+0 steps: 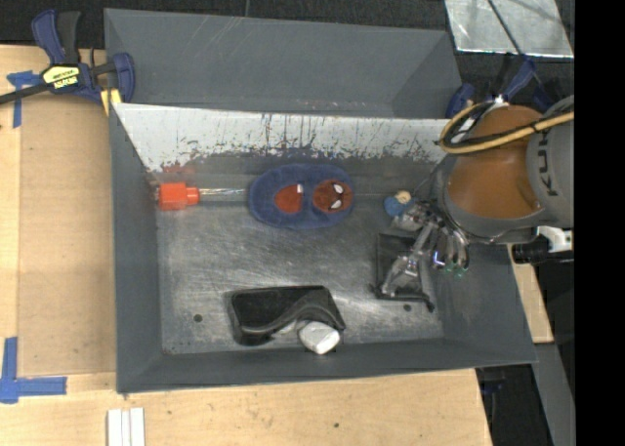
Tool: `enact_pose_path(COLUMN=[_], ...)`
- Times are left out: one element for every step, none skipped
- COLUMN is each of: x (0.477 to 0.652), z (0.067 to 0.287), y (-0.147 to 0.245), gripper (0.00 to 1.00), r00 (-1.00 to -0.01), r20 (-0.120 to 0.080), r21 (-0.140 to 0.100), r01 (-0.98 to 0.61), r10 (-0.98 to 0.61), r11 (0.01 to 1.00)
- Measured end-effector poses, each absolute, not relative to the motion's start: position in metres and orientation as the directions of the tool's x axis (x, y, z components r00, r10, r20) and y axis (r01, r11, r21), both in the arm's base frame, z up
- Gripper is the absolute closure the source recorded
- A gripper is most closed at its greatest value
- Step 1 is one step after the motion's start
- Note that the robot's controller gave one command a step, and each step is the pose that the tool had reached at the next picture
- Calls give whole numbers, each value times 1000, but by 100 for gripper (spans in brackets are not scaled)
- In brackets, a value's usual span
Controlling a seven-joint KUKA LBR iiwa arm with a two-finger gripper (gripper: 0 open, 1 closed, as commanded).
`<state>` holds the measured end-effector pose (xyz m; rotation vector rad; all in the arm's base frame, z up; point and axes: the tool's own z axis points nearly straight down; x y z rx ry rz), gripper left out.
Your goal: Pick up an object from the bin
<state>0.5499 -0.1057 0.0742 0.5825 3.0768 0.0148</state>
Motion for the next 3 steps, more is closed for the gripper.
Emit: enact_pose_path(x=[553, 554, 555], z=[77, 88, 93], y=[-112, -113, -113], gripper=[100, 100, 100], r00=[-928, -929, -930], r20=[-25, -6, -6], r21=[5, 1, 1], r01=[372, 370, 367], r10=[372, 370, 367], r11=[928, 929, 930])
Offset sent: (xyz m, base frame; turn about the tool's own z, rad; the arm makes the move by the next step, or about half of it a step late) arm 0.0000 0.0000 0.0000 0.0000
